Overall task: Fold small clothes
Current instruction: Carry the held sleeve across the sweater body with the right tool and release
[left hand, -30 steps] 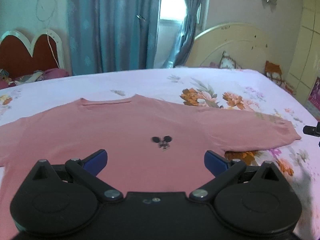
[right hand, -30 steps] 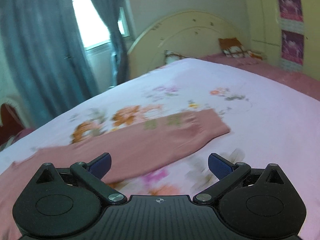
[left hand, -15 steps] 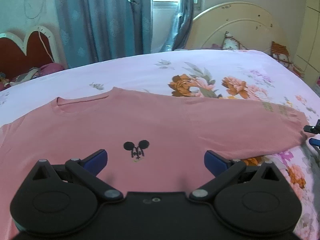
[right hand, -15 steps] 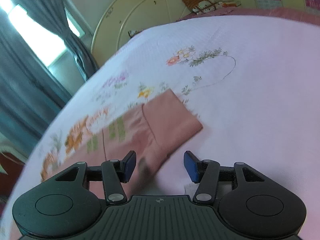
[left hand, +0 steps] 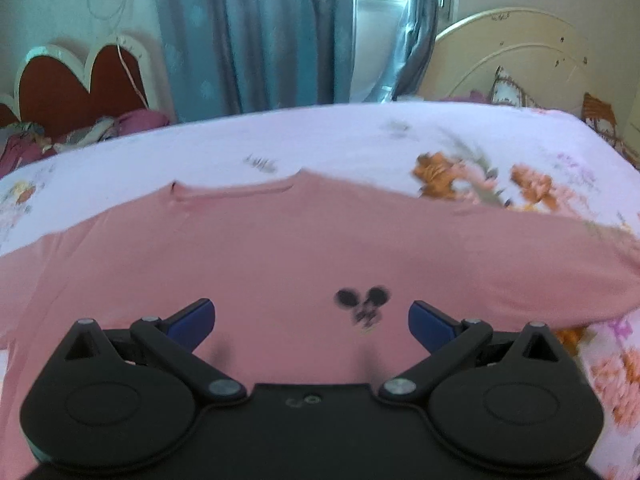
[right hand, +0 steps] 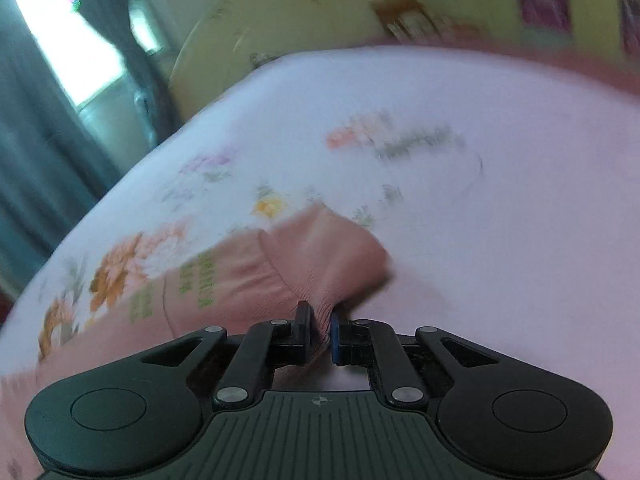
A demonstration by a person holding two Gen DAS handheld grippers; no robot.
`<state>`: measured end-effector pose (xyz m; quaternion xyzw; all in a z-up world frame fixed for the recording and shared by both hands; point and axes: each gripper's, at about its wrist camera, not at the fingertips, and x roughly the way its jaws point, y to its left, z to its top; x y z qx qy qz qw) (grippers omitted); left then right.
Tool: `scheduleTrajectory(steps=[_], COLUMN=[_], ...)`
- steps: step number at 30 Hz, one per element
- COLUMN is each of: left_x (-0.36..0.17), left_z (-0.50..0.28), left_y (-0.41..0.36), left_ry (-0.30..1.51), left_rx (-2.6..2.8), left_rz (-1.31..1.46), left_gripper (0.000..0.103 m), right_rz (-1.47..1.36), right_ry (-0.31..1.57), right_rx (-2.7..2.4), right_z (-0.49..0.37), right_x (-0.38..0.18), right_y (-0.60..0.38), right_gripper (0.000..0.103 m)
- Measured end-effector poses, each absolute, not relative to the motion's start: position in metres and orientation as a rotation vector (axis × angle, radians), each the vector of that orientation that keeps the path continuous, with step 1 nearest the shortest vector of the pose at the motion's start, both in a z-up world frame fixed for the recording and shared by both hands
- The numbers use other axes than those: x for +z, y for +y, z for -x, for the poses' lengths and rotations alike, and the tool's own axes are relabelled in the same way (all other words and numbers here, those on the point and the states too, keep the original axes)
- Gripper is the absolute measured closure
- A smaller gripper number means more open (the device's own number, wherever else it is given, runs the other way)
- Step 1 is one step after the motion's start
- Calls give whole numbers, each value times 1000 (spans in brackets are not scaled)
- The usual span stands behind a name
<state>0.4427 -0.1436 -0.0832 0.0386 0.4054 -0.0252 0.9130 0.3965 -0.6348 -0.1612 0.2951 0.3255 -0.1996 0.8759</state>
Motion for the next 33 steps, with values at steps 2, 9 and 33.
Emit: scheduleTrajectory(steps=[2, 9, 33], left_x=[-85, -96, -107], left_z=[-441, -441, -425], left_y=[-126, -59, 120], left_ry=[844, 836, 831], left_rx=[-56, -50, -90], left_rz=[-37, 28, 278], left_gripper=[0, 1, 6], right_rz=[-571, -455, -11], right_ry=[625, 617, 736], right_rx=[-376, -177, 350], right_z=[-401, -437, -481], right_x=[-143, -108, -149], right_y=[-614, -499, -77], right_gripper=[95, 95, 42])
